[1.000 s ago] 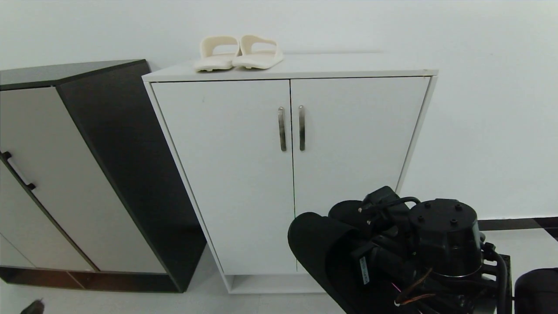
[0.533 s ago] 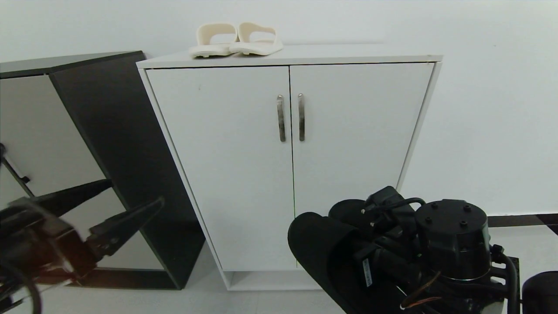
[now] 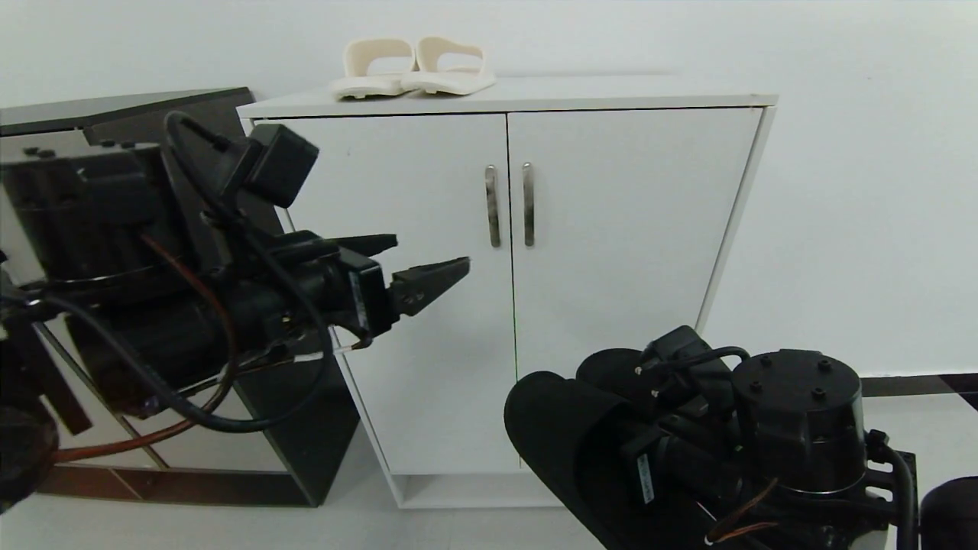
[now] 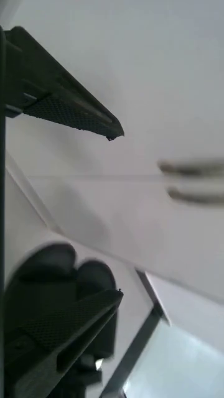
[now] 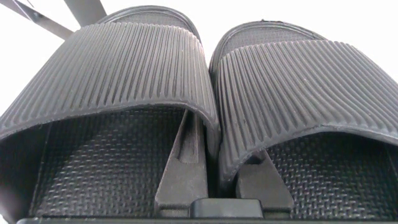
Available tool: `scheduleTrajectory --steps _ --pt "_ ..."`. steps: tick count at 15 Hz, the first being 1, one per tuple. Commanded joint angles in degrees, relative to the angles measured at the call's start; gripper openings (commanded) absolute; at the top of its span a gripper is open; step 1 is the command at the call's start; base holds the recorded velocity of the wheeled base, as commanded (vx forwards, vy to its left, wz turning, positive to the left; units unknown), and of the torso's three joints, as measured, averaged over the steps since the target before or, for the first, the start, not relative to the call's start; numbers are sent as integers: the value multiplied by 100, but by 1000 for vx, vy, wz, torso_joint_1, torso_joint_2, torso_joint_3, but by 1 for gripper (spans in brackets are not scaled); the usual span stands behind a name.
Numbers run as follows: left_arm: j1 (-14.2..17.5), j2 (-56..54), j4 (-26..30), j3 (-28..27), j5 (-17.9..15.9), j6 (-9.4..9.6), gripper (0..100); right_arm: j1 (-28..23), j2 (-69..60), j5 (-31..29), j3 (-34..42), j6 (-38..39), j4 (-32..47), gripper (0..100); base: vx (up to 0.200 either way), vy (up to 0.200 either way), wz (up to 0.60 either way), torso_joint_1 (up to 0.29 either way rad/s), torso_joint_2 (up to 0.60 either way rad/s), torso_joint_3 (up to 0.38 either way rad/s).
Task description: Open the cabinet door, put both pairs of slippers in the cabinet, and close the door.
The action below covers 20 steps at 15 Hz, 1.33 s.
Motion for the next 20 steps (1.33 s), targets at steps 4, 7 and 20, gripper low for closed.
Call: scheduleTrajectory --steps 4,7,20 --pt "-232 1294 636 -1813 -988 -352 100 -6 -48 27 7 -45 -2 0 0 0 0 0 0 0" --pt "-92 1628 1251 -2701 -2157 -1046 100 -6 -48 18 -11 -71 -2 0 0 0 0 0 0 0" --pt "111 2577 1497 -4090 -2544 -1916 100 -15 -39 1 -2 -168 -2 0 0 0 0 0 0 0"
